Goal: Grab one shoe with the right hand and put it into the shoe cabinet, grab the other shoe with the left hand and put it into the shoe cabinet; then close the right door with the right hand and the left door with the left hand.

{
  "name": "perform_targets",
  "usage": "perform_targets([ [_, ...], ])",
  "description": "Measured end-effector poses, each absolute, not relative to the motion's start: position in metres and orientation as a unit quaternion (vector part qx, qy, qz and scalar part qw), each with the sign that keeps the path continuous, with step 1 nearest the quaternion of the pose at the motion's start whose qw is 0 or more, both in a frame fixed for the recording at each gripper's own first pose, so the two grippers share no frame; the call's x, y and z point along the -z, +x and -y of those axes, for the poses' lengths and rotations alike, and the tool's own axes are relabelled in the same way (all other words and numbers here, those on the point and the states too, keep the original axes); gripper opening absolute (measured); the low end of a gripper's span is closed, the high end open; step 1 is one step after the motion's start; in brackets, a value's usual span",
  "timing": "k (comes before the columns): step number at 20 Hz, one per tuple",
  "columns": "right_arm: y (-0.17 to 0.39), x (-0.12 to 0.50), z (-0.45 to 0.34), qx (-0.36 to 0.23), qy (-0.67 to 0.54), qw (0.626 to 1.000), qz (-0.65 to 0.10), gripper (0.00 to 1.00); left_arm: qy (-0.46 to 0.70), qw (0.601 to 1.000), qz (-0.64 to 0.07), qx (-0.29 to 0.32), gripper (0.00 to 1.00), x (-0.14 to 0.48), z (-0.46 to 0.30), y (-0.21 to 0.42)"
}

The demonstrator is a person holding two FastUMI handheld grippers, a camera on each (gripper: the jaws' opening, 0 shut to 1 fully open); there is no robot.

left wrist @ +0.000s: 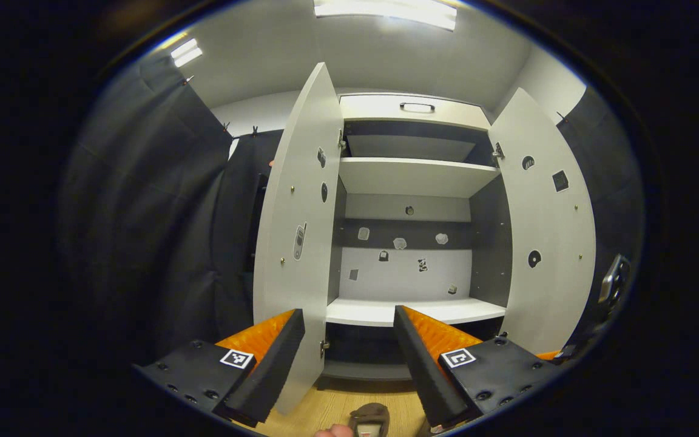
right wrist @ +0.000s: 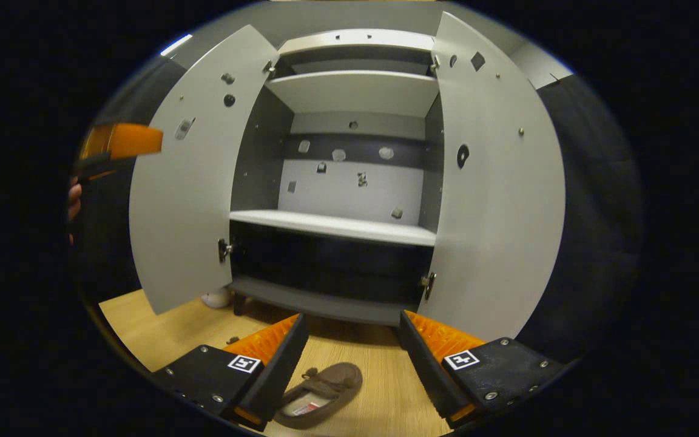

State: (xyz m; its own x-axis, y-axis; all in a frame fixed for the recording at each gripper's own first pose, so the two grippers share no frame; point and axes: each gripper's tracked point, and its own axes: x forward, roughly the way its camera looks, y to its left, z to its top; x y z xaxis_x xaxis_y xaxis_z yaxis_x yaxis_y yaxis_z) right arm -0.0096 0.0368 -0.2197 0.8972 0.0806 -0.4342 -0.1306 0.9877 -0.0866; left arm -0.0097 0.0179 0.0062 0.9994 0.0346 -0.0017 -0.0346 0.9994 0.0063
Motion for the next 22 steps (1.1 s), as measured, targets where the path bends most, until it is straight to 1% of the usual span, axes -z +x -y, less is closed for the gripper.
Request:
perform_targets([
  [3,-0.029,0.287,-0.035,-0.058,-0.059,0.954,-0.289,0.95,0.002,1.0,-0.006,-0.022,0.96,-0.002,-0.022,-0.012],
  [7,-0.044,0.349,-0.028,-0.059,-0.077,0.928,-0.36,0.94,0.001,1.0,-0.013,-0.027,0.96,0.003,-0.026,-0.015],
  [11,-0.039,0.383,-0.016,-0.042,-0.102,0.91,-0.399,0.95,0.002,0.999,-0.017,-0.03,0.96,0.006,-0.03,-0.019],
  [13,-0.03,0.392,-0.015,-0.03,-0.08,0.908,-0.411,0.94,0.001,0.999,-0.019,-0.033,0.96,0.007,-0.031,-0.02],
  [14,-0.023,0.399,-0.011,-0.016,-0.075,0.909,-0.41,0.94,0.001,0.999,-0.019,-0.034,0.96,0.007,-0.032,-0.022],
  [16,-0.015,0.416,-0.001,0.005,-0.069,0.9,-0.431,0.94,0.001,0.999,-0.023,-0.036,0.96,0.009,-0.033,-0.024],
  [18,-0.011,0.428,0.002,0.01,-0.056,0.894,-0.445,0.94,0.003,0.999,-0.024,-0.038,0.96,0.01,-0.035,-0.024],
  [20,-0.009,0.43,-0.006,-0.006,-0.038,0.897,-0.44,0.88,0.005,0.999,-0.024,-0.041,0.96,0.01,-0.036,-0.026],
  [21,-0.007,0.433,-0.009,-0.015,-0.039,0.896,-0.442,0.75,0.005,0.999,-0.024,-0.042,0.96,0.011,-0.037,-0.026],
  [22,-0.006,0.434,-0.012,-0.026,-0.04,0.897,-0.439,0.67,0.004,0.999,-0.025,-0.042,0.96,0.013,-0.037,-0.026],
])
